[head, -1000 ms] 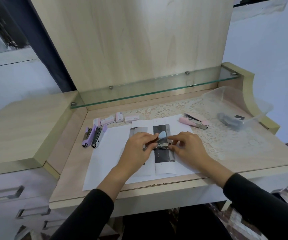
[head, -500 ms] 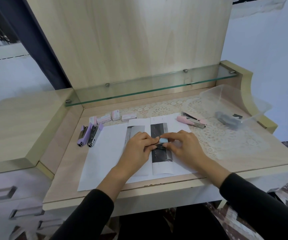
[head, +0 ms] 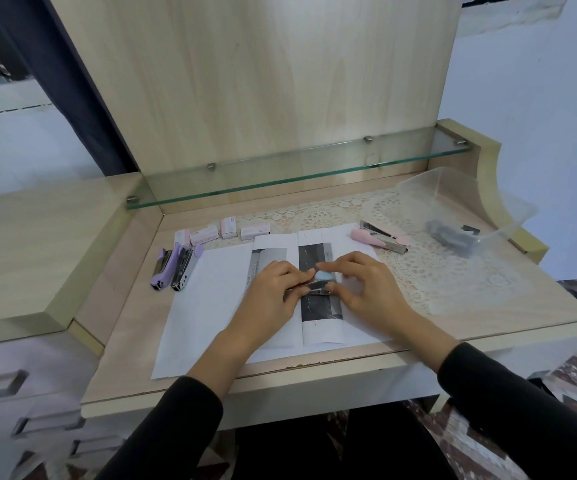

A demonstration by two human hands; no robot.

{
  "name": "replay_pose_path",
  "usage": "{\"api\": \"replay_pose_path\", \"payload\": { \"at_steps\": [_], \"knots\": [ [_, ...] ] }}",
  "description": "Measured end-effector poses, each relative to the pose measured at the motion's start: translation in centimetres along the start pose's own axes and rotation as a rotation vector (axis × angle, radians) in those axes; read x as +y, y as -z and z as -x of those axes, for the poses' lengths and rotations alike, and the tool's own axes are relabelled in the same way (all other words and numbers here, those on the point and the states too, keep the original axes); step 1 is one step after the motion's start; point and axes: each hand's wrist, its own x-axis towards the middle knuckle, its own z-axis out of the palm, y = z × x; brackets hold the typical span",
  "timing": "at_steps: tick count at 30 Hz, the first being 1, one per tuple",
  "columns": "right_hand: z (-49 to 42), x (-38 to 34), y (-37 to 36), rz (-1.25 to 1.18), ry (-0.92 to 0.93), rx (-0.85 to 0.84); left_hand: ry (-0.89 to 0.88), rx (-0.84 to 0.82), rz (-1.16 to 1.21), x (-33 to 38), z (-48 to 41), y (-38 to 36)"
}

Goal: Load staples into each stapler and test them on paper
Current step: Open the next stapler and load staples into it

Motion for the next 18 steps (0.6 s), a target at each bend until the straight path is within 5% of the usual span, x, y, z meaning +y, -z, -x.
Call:
{"api": "replay_pose_path", "payload": {
  "at_steps": [4,11,18],
  "knots": [
    [-0.1,-0.2,0.3,-0.048,-0.029,0.09,0.057,-0.082,-0.038,-0.2,0.4,0.5],
    [-0.5,0.1,1.2,-0.339,-0.387,0.133,0.191,-0.108,0.018,-0.5,0.5,2.1],
    [-0.5,-1.5,2.5,-0.374,-0.349,0.049,0.312,-0.052,0.167,0.8,1.3,3.2]
  ]
}}
